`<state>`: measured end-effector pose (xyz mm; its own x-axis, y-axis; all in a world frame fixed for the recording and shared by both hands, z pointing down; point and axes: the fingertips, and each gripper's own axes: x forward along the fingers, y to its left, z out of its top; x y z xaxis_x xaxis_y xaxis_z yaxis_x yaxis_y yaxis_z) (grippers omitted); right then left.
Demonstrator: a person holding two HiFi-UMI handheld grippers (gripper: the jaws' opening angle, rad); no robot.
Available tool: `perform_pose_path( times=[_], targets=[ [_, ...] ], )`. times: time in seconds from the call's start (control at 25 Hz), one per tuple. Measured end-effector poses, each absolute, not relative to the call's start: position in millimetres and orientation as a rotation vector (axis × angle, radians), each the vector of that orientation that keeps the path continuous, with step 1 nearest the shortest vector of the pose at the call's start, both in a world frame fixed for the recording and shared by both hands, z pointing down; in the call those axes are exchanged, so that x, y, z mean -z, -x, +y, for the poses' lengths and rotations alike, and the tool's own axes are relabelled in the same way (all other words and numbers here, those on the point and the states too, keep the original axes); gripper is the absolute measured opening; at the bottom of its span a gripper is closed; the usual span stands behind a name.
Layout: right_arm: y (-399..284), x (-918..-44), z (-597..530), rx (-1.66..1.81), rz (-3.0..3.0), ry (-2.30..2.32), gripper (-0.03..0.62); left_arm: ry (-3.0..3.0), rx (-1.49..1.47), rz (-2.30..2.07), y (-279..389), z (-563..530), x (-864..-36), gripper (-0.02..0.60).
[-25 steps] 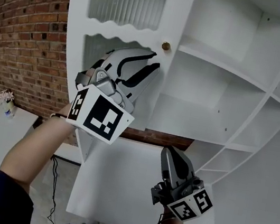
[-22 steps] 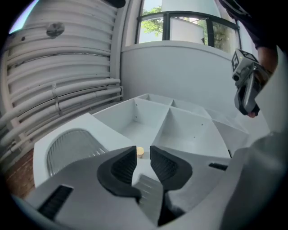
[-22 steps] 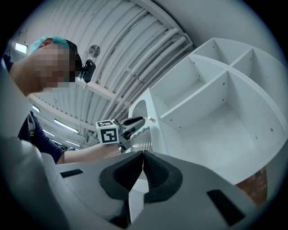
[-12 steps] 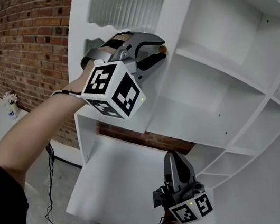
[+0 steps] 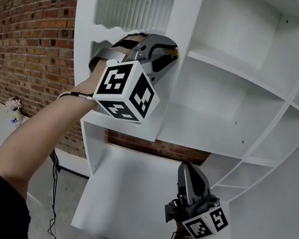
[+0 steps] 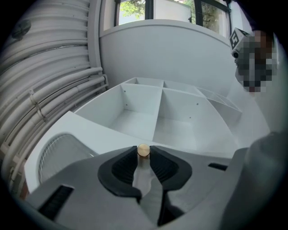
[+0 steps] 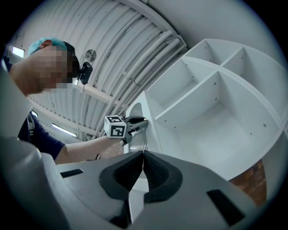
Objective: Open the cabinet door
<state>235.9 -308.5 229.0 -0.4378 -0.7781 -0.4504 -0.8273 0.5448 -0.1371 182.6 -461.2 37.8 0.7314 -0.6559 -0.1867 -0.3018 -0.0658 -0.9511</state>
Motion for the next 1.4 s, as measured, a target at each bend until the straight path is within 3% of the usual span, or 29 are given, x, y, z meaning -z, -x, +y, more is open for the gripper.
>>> perform_pose_path(
  times=[1.4],
  targets=[
    [-183.8, -221.9, -266.5, -0.112, 2.391, 1.221, 0.026, 1.615, 0.312, 0.724, -127.4, -361.4, -38.3, 0.075]
  ],
)
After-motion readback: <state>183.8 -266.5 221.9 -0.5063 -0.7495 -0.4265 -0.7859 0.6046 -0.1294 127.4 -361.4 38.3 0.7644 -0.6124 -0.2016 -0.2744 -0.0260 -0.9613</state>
